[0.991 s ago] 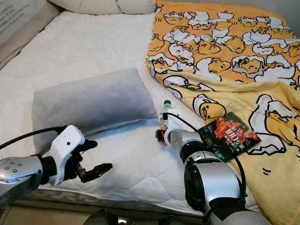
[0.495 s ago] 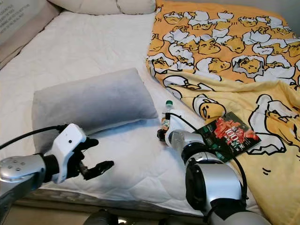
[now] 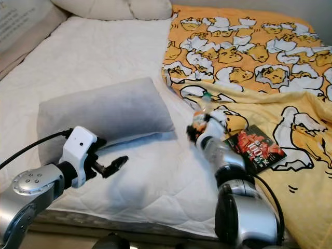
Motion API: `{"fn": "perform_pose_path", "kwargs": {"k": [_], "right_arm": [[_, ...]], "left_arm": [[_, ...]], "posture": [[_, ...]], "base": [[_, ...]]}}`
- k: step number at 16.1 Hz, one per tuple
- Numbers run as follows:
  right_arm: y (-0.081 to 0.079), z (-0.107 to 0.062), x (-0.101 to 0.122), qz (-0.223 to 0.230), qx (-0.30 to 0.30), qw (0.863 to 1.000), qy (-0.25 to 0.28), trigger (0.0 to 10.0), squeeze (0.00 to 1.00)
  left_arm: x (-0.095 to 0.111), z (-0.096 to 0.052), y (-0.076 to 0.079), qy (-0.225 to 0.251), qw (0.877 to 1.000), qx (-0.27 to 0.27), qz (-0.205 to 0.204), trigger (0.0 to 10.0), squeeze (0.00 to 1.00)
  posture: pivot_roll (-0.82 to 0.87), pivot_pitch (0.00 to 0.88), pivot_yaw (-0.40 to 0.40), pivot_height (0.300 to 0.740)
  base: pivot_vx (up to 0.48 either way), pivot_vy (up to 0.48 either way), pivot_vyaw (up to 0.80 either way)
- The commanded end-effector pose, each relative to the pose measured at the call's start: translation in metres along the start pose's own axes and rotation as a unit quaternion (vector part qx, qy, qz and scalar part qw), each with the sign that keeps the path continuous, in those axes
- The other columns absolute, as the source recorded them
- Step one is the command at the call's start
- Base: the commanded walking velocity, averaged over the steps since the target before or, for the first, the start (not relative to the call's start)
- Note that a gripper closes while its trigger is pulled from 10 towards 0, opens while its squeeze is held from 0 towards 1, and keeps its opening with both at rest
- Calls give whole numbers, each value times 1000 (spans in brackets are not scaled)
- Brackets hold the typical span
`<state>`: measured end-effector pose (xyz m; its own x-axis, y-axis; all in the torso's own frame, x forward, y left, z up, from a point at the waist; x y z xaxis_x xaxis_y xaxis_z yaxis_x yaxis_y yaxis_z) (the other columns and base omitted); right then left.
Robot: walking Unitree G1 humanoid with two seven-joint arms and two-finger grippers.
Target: Clean up the room
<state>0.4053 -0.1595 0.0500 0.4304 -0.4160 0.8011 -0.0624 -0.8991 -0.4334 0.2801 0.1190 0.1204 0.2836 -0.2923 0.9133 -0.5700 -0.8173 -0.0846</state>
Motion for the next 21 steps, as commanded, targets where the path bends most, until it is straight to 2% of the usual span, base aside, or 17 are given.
{"fn": "perform_pose_path", "kwargs": {"k": [1, 2, 3, 4, 5, 6, 7, 9, 11, 13, 16, 18, 21], "right_arm": [[-9, -4, 11, 8, 24, 999, 25, 0, 0], [-19, -22, 30, -13, 45, 993, 106, 0, 0], [-24, -30, 35, -29, 56, 990, 128, 0, 0], [-32, -45, 39, -41, 82, 984, 151, 2941, 0], [-40, -63, 45, -34, 108, 978, 177, 10000, 0], [-45, -77, 45, -36, 130, 972, 190, 10000, 0], [-48, -85, 44, -56, 141, 969, 197, 10000, 0], [-52, -105, 31, -73, 164, 964, 195, 10000, 0], [-55, -112, 26, -87, 170, 963, 193, 10000, 0], [-64, -124, 9, -94, 191, 963, 164, 10000, 0], [-66, -126, 6, -100, 195, 964, 148, 10000, 0], [-66, -126, 0, -99, 191, 968, 132, 10000, 0], [-69, -129, -10, -104, 202, 968, 111, 10000, 0]], "left_arm": [[1, 0, -4, 8, 1000, 12, 4, 10000, 851], [10, 1, -7, 36, 999, 24, 3, 10000, 843], [16, 1, -10, 52, 998, 33, 2, 10000, 851], [25, 3, -14, 74, 996, 53, 0, 10000, 843], [32, 3, -20, 92, 993, 74, -3, 10000, 835], [34, 2, -23, 102, 991, 87, -18, 10000, 835], [33, 2, -24, 103, 990, 92, -24, 10000, 761], [25, 1, -27, 94, 989, 111, -11, 10000, 765], [22, 1, -29, 91, 988, 122, -7, 10000, 773], [22, -2, -36, 96, 985, 146, -6, 10000, 757], [24, -1, -38, 105, 982, 157, -5, 10000, 706], [21, 1, -39, 107, 980, 170, -15, 10000, 435], [18, 4, -35, 104, 980, 167, -12, 10000, 349]], "posture": [[94, 0, 14, 740], [70, 0, 29, 740], [66, 0, 31, 740], [54, 0, 36, 740], [39, 0, 45, 740], [34, 0, 45, 740], [33, 0, 45, 740], [32, 0, 42, 740], [29, 0, 43, 740], [27, 0, 46, 740], [17, 0, 55, 740], [-9, 0, 77, 740], [-12, 0, 76, 740]], "base": [[0, 0, 0], [0, 0, 0], [0, 0, 0], [0, 0, 0], [0, 0, 0], [0, 0, 0], [0, 0, 0], [0, 0, 400], [0, 0, 800], [0, 0, 800], [0, 0, 800], [0, 0, 800], [0, 0, 800]]}}
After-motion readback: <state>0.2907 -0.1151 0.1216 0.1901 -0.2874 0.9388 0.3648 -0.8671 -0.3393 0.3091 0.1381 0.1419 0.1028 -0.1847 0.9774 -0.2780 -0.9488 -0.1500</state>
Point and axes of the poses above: a point about 5 cm out from each wrist's last joint towards the gripper, its own z axis pointing out of the wrist towards the gripper, its own x axis along the axis of the wrist's last joint, y = z × x, the point moved 6 cm from there along z, pointing out of the wrist towards the gripper, and after that the axes turned 1 degree about z, right-handed, at the moved point
